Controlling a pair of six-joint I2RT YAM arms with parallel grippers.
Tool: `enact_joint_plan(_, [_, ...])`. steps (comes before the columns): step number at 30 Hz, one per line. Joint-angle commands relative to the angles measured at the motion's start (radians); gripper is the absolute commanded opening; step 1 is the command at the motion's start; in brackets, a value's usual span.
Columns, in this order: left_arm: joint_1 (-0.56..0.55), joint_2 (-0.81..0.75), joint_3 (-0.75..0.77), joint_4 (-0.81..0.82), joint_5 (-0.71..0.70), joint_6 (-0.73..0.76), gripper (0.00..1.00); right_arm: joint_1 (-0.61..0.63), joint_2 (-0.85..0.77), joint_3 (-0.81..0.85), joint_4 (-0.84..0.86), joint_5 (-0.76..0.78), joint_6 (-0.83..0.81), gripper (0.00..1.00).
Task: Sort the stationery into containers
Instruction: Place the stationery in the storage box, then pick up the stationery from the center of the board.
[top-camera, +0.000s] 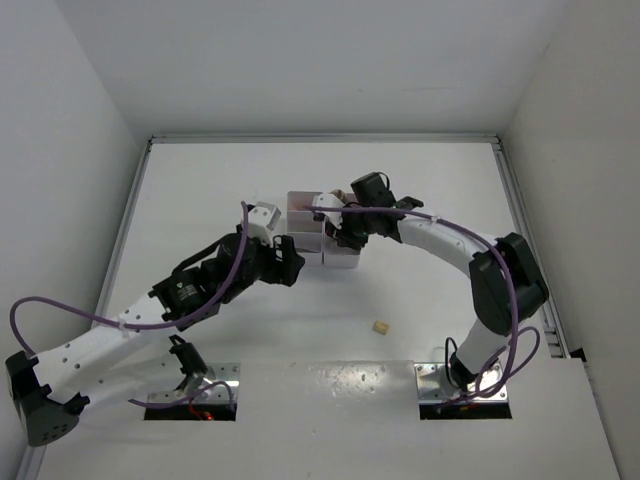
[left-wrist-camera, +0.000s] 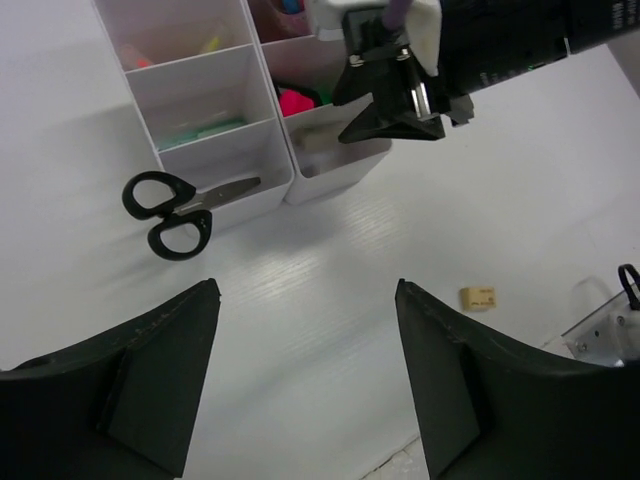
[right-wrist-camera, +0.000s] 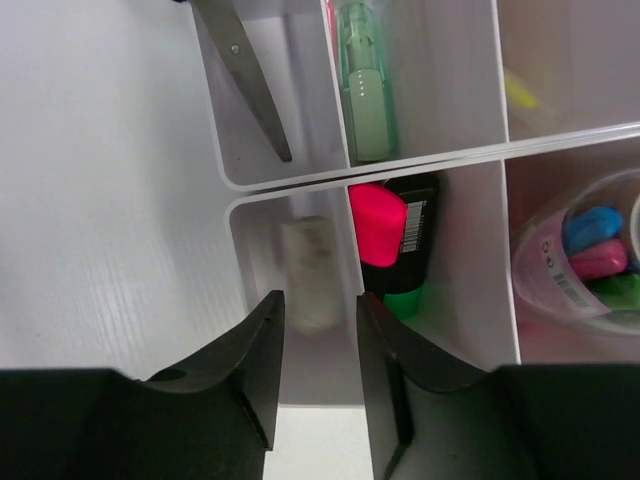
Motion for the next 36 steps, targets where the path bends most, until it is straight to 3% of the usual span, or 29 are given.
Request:
enact_joint_plan(1, [-0.001,0.002,0.011,0.032,0.055,0.011,0.75,0.006,0.000,0.044,0.040,-0.005,-0.009,0.36])
enact_joint_plan(8, [-0.026,0.002,0.020,0.032,0.074,0.002,0.56,0.006,-0.030,0.035,0.020,-0.031,0.001,0.37])
enact_joint_plan(9, [-0.026,-0.007,0.020,0.032,0.074,0.002,0.55,0.006,-0.046,0.035,-0.001,-0.040,0.010,0.33])
enact_joint_plan(11, [-0.026,-0.017,0.040,0.023,0.074,0.002,0.48,-0.004,-0.088,0.035,-0.029,-0.072,0.043,0.15])
enact_joint_plan(14, [-0.026,-0.047,0.068,-0.031,0.022,0.002,0.35,-0.014,-0.196,0.009,-0.137,-0.083,0.053,0.04])
enact_joint_plan(15, [-0.026,-0.056,0.068,-0.044,-0.003,-0.007,0.21,-0.014,-0.226,-0.009,-0.171,-0.092,0.036,0.04])
enact_joint_plan(17, [-0.026,-0.088,0.077,-0.091,-0.100,-0.018,0.05,-0.014,-0.312,-0.081,-0.271,-0.092,-0.001,0.08])
enact_joint_plan(19, [-0.017,-0.097,0.077,-0.132,-0.177,-0.051,0.01,0.000,-0.357,-0.143,-0.335,-0.052,-0.001,0.20])
enact_joint_plan(20, [-0.017,-0.109,0.077,-0.144,-0.240,-0.073,0.07,0.000,-0.384,-0.207,-0.336,-0.034,0.022,0.31])
enact_joint_plan(21, [-0.017,-0.110,0.077,-0.153,-0.262,-0.082,0.39,0.000,-0.385,-0.233,-0.354,-0.034,0.039,0.38])
enact_joint_plan(22, [-0.017,-0.110,0.077,-0.154,-0.279,-0.091,0.55,0.000,-0.385,-0.258,-0.365,-0.017,0.054,0.42])
enact_joint_plan(25, [-0.017,-0.070,0.077,-0.166,-0.288,-0.101,0.76,0.009,-0.353,-0.325,-0.398,0.018,0.099,0.50])
enact_joint_plan(36, [-0.017,-0.030,0.077,-0.175,-0.268,-0.101,0.79,0.072,-0.250,-0.359,-0.409,0.003,0.155,0.59])
